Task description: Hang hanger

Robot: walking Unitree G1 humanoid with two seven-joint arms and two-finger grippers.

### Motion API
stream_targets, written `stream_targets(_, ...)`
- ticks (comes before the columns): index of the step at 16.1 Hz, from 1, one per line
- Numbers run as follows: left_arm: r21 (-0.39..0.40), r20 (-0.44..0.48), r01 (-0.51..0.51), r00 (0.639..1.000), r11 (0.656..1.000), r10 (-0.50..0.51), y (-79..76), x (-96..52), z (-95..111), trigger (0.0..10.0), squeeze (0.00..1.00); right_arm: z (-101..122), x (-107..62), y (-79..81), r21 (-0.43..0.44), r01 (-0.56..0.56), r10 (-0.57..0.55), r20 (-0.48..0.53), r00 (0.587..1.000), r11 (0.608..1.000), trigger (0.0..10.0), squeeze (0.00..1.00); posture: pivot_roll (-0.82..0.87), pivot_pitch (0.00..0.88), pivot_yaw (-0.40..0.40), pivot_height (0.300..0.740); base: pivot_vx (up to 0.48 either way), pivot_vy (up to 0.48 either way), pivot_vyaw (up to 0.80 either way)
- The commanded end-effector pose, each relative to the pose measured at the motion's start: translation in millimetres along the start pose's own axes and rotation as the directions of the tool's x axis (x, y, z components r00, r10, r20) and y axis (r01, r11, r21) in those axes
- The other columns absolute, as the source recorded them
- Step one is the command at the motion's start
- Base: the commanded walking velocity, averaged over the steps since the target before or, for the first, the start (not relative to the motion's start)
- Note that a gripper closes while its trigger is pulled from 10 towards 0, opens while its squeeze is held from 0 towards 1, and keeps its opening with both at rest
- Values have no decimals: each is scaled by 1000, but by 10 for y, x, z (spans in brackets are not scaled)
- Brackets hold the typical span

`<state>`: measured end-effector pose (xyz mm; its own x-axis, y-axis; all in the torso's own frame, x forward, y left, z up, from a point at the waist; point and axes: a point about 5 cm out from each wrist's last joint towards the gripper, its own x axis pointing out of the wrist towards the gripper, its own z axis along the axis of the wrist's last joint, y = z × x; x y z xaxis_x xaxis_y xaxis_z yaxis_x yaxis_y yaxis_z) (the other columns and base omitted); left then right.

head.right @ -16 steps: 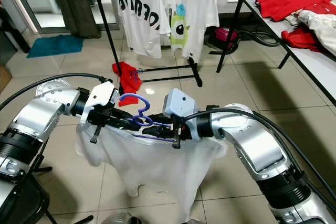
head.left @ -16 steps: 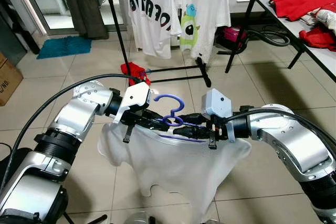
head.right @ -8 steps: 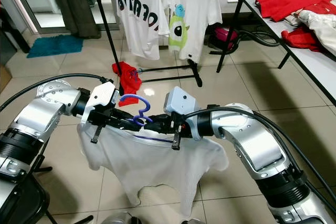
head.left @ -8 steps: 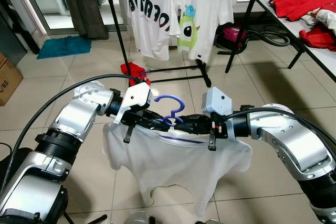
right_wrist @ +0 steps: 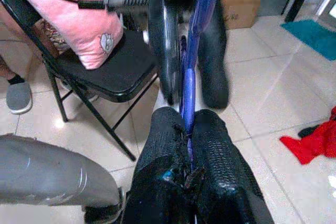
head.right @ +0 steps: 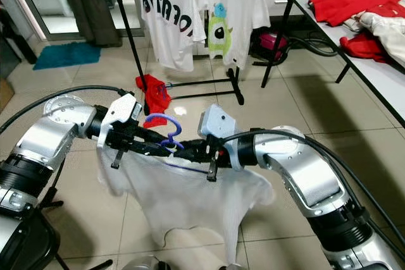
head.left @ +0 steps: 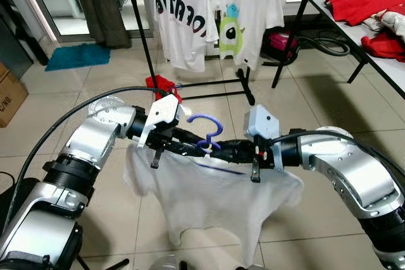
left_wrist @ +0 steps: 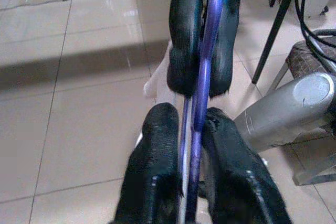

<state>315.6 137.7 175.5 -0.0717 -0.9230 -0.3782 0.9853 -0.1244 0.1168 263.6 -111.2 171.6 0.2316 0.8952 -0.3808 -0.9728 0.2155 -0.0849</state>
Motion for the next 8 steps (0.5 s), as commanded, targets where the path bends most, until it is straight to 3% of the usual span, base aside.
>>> stream_targets(1, 57, 13, -26, 1000, 998, 25, 43, -98, 128, 10000, 1000, -39, -34, 5, 8, 3, -3, -24, 1000, 1000, 0, 0, -122, 0, 67, 740, 0, 0, 0)
stream_targets(3, 64, 18, -77, 997, 995, 76, 70, -154, 136, 10000, 1000, -115, -70, -23, 22, 45, -44, -39, 998, 999, 0, 0, -123, 0, 68, 740, 0, 0, 0)
stream_targets(5, 19, 60, -220, 974, 975, 218, 131, -255, 142, 10000, 1000, -264, -112, -73, 65, 155, -152, -56, 987, 986, 0, 0, -124, 0, 71, 740, 0, 0, 0)
stream_targets(6, -5, 69, -283, 957, 959, 283, 140, -294, 124, 10000, 886, -332, -132, -87, 90, 207, -202, -64, 977, 974, 0, 0, -126, 0, 76, 740, 0, 0, 0)
stream_targets(7, -121, 83, -438, 890, 891, 449, 59, -397, -24, 10000, 47, -510, -177, -78, 171, 354, -345, -85, 935, 919, 0, 0, -125, 0, 76, 740, 0, 0, 0)
stream_targets(8, -150, 75, -465, 874, 872, 479, 32, -411, -70, 10000, 47, -536, -180, -72, 191, 383, -373, -87, 924, 904, 0, 0, -125, 0, 76, 740, 0, 0, 0)
